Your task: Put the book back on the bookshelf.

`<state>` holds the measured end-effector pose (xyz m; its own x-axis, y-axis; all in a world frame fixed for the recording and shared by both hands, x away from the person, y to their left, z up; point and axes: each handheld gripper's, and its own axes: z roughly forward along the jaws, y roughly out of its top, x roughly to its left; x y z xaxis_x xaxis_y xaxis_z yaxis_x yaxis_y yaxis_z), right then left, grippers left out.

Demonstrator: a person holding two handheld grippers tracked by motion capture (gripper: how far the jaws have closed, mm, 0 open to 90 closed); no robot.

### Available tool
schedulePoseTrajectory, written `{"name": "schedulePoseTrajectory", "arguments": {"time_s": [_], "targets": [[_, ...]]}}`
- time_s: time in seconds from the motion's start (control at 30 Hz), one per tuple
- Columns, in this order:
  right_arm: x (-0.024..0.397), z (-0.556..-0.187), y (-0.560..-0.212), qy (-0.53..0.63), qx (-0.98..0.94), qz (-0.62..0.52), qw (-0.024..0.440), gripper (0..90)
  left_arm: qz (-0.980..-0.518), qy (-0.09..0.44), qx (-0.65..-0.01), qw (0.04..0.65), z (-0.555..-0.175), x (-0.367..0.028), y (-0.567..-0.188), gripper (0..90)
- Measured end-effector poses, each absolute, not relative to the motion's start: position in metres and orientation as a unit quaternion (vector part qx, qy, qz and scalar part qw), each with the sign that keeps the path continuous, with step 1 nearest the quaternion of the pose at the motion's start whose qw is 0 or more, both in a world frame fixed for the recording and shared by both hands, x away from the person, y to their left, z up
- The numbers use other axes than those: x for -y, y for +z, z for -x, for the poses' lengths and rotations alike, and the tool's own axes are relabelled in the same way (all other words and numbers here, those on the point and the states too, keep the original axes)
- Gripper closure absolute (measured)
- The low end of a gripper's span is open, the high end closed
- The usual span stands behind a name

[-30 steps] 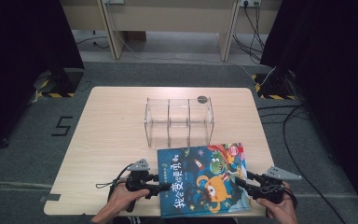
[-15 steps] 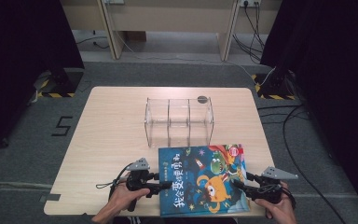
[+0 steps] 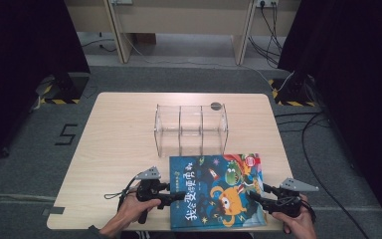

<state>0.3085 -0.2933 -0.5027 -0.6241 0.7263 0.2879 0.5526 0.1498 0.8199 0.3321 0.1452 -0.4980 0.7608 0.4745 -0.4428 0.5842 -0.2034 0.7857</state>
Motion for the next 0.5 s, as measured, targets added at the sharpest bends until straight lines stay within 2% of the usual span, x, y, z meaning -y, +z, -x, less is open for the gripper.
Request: {"name": "schedulePoseTrajectory", "arguments": {"time_s": [0.2, 0.27, 0.3, 0.43, 0.5], "targets": [[0.294, -0.309, -0.503, 0.495, -0.751, -0.428, 0.087, 40.6, -0.762, -0.073, -0.335, 0.549, -0.334, -0.144, -0.497, 49.1], [0.293, -0.309, -0.503, 0.500, -0.750, -0.426, 0.080, 40.2, -0.756, -0.089, -0.319, 0.565, -0.333, -0.140, -0.494, 53.9], [0.291, -0.309, -0.502, 0.499, -0.753, -0.422, 0.079, 39.9, -0.753, -0.098, -0.308, 0.573, -0.331, -0.136, -0.491, 53.5], [0.288, -0.306, -0.499, 0.505, -0.752, -0.417, 0.080, 39.7, -0.729, -0.109, -0.323, 0.593, -0.329, -0.132, -0.479, 65.5], [0.289, -0.305, -0.498, 0.506, -0.750, -0.418, 0.081, 39.7, -0.733, -0.110, -0.331, 0.584, -0.329, -0.131, -0.473, 66.0]]}}
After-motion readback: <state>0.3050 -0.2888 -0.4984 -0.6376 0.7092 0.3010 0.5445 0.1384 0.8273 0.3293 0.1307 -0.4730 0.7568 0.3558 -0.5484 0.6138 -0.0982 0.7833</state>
